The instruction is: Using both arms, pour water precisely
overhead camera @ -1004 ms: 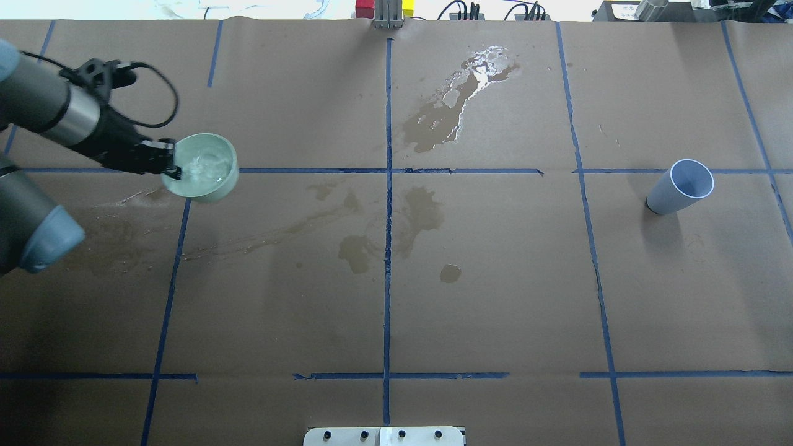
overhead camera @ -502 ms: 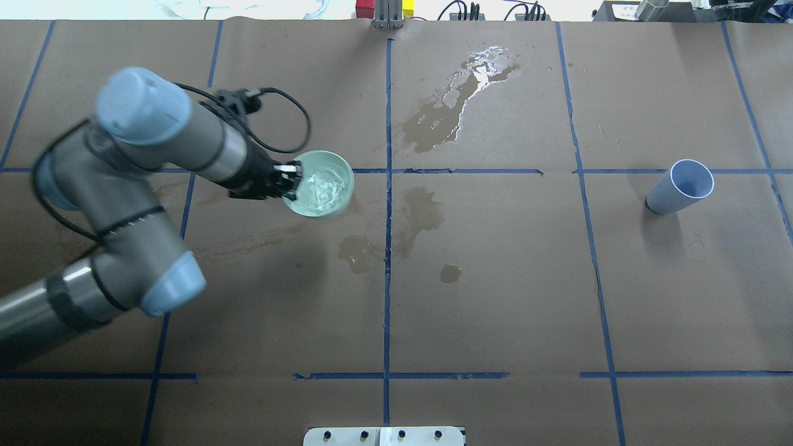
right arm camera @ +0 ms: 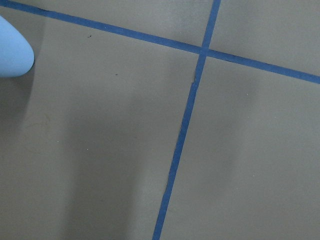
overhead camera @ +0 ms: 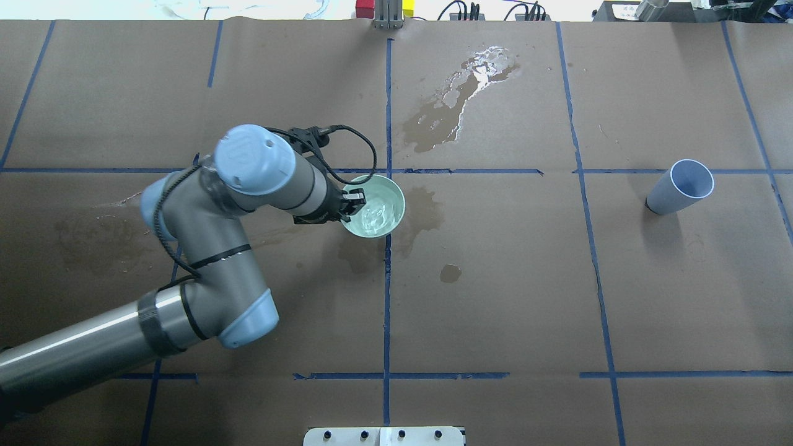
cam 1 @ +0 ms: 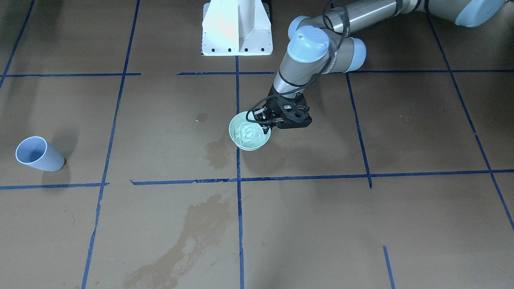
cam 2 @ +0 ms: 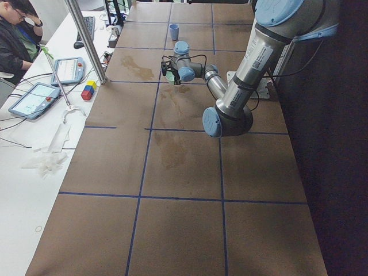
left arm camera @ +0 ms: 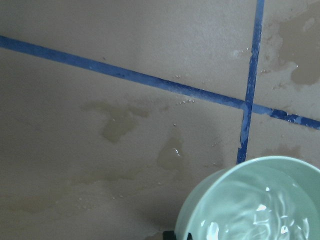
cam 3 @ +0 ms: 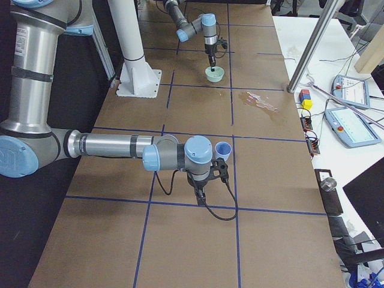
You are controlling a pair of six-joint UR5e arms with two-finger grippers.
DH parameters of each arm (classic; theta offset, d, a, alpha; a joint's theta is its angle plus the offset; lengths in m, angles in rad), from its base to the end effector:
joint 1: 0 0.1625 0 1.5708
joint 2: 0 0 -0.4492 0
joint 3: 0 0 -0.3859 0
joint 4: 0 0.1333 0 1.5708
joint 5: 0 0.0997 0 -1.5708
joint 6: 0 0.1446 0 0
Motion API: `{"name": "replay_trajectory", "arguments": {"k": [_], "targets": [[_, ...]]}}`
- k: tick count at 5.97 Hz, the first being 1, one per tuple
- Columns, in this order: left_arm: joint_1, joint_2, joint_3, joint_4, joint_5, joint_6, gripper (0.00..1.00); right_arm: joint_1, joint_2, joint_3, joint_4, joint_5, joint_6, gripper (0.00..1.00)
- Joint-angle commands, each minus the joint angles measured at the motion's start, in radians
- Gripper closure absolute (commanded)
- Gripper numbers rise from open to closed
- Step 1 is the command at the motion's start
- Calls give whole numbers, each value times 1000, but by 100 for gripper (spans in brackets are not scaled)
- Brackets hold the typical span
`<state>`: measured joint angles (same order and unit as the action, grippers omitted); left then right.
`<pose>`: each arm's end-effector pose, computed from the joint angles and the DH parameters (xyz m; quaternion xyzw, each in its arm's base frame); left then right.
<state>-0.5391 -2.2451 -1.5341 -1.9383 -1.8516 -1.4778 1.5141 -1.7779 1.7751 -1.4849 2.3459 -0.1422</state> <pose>0.6054 -0.4708 0.2740 0.0317 0.4914 -0.1262 0.8611 0.0093 -0.4026 0.6978 0.0546 -0.3756 -0.1075 0.9189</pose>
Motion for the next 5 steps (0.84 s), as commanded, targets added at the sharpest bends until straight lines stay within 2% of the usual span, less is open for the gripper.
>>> {"name": "replay_trajectory", "arguments": {"k": [1, 2, 3, 4, 5], "targets": [[34, -40, 75, -4, 41, -7, 100, 0, 0, 0, 0, 1, 0, 0], [37, -42, 80, -5, 41, -7, 100, 0, 0, 0, 0, 1, 0, 0], [37, -45, 80, -5, 41, -6, 94, 0, 0, 0, 0, 1, 0, 0], [37, -44, 80, -5, 41, -3, 75, 0, 0, 0, 0, 1, 0, 0], [37, -44, 78, -5, 41, 1, 43, 0, 0, 0, 0, 1, 0, 0]]}}
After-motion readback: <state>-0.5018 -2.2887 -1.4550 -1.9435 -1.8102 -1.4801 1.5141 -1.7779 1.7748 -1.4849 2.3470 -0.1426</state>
